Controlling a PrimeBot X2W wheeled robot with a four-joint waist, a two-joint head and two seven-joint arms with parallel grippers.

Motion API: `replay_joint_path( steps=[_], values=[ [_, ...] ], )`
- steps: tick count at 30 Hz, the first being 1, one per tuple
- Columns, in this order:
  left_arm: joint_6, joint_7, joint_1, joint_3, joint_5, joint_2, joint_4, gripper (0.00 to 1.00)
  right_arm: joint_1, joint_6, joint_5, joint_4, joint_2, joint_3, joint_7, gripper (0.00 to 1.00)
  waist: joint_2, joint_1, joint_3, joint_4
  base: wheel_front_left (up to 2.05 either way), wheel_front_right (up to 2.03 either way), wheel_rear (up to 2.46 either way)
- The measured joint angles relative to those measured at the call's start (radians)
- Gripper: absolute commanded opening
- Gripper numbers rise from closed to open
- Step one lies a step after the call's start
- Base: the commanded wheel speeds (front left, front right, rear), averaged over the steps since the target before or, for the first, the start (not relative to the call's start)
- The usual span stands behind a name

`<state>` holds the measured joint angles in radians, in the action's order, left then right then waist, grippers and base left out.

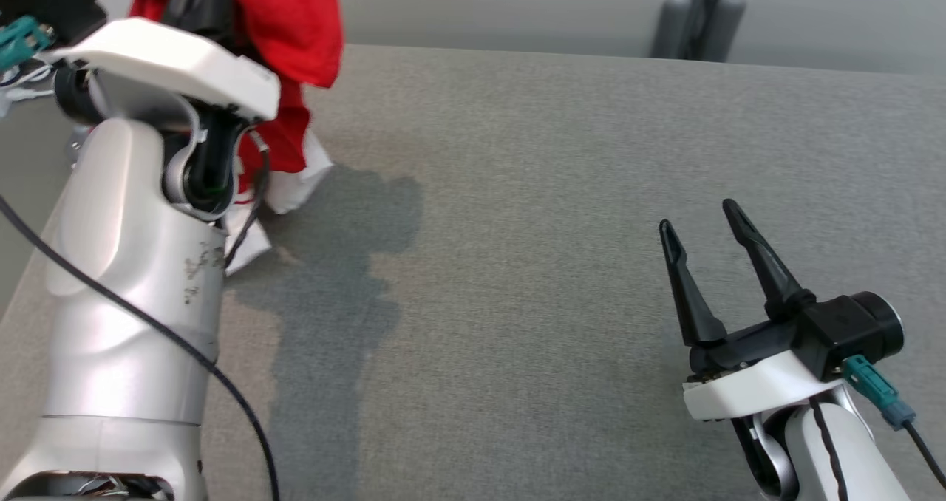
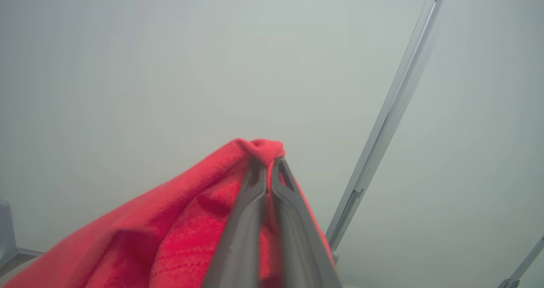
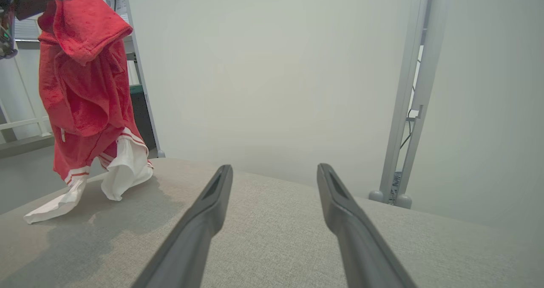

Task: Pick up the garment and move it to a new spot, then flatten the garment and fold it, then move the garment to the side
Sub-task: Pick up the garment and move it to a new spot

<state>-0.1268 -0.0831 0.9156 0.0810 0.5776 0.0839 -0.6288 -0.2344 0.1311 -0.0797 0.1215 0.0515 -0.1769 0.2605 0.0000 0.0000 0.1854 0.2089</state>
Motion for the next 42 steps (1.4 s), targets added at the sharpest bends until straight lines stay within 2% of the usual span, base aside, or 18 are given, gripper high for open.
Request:
replay_joint_path(
  steps=[3, 6, 11, 12, 13, 18, 23, 24, 25, 26, 29, 33, 38, 42],
  values=[
    [0.031, 0.050, -0.003, 0.042, 0.019, -0.024, 0.118, 0.00, 0.004, 0.000, -0.004, -0.014, -0.002, 0.023, 0.000, 1.00, 0.0000, 0.0000, -0.008, -0.033, 0.00, 0.00, 0.00],
    [0.081, 0.084, -0.014, 0.114, 0.041, -0.031, 0.223, 0.00, 0.007, 0.000, -0.022, -0.032, -0.002, 0.049, 0.000, 1.00, 0.0000, 0.0000, -0.013, -0.072, 0.00, 0.00, 0.00],
    [0.193, 0.081, -0.059, 0.338, 0.121, -0.034, 0.350, 0.00, 0.009, 0.000, -0.043, -0.056, -0.003, 0.093, 0.001, 1.00, 0.0000, 0.0000, -0.013, -0.146, 0.00, 0.00, 0.00],
    [0.213, 0.076, -0.073, 0.391, 0.122, -0.036, 0.362, 0.00, 0.009, 0.000, -0.046, -0.061, -0.003, 0.108, 0.001, 1.00, 0.0000, 0.0000, -0.013, -0.162, 0.00, 0.00, 0.00],
    [0.213, 0.076, -0.073, 0.391, 0.122, -0.036, 0.362, 0.00, 0.009, 0.000, -0.046, -0.061, -0.003, 0.108, 0.001, 1.00, 0.0000, 0.0000, -0.013, -0.162, 0.00, 0.00, 0.00],
    [0.288, 0.038, -0.132, 0.619, 0.162, -0.036, 0.364, 0.00, 0.008, 0.000, -0.072, -0.077, -0.003, 0.159, 0.001, 1.00, 0.0000, 0.0000, -0.007, -0.238, 0.00, 0.00, 0.00],
    [0.310, 0.002, -0.165, 0.811, 0.149, -0.037, 0.301, 0.00, 0.008, 0.000, -0.079, -0.085, -0.002, 0.178, 0.001, 1.00, 0.0000, 0.0000, 0.003, -0.302, 0.00, 0.00, 0.00],
    [0.310, 0.000, -0.175, 0.849, 0.154, -0.036, 0.290, 0.38, 0.008, 0.000, -0.080, -0.085, -0.002, 0.180, 0.001, 1.00, 0.0000, 0.0000, 0.005, -0.313, 0.00, 0.00, 0.00],
    [0.310, -0.001, -0.181, 0.885, 0.154, -0.036, 0.279, 0.83, 0.008, 0.000, -0.080, -0.085, -0.002, 0.183, 0.001, 1.00, 0.0000, 0.0000, 0.007, -0.321, 0.00, 0.00, 0.00],
    [0.310, -0.004, -0.187, 0.917, 0.153, -0.036, 0.269, 1.00, 0.008, 0.000, -0.080, -0.085, -0.003, 0.184, 0.001, 1.00, 0.0000, 0.0000, 0.009, -0.327, 0.00, 0.00, 0.00],
    [0.310, -0.014, -0.192, 0.977, 0.163, -0.037, 0.242, 1.00, 0.008, 0.000, -0.080, -0.084, -0.002, 0.187, 0.001, 1.00, 0.0000, 0.0000, 0.012, -0.336, 0.00, 0.00, 0.00],
    [0.310, -0.042, -0.191, 1.009, 0.183, -0.036, 0.220, 1.00, 0.010, 0.000, -0.079, -0.083, -0.003, 0.190, 0.001, 1.00, 0.0000, 0.0000, 0.008, -0.324, 0.00, 0.00, 0.00],
    [0.318, -0.100, -0.153, 1.005, 0.214, -0.036, 0.207, 1.00, 0.017, 0.000, -0.073, -0.080, -0.003, 0.193, 0.001, 1.00, 0.0000, 0.0000, -0.008, -0.289, 0.00, 0.00, 0.00],
    [0.342, -0.157, -0.124, 0.957, 0.192, -0.018, 0.168, 1.00, 0.024, 0.000, -0.050, -0.080, -0.003, 0.182, 0.001, 1.00, 0.0000, 0.0000, -0.033, -0.242, 0.00, 0.00, 0.00]
  ],
)
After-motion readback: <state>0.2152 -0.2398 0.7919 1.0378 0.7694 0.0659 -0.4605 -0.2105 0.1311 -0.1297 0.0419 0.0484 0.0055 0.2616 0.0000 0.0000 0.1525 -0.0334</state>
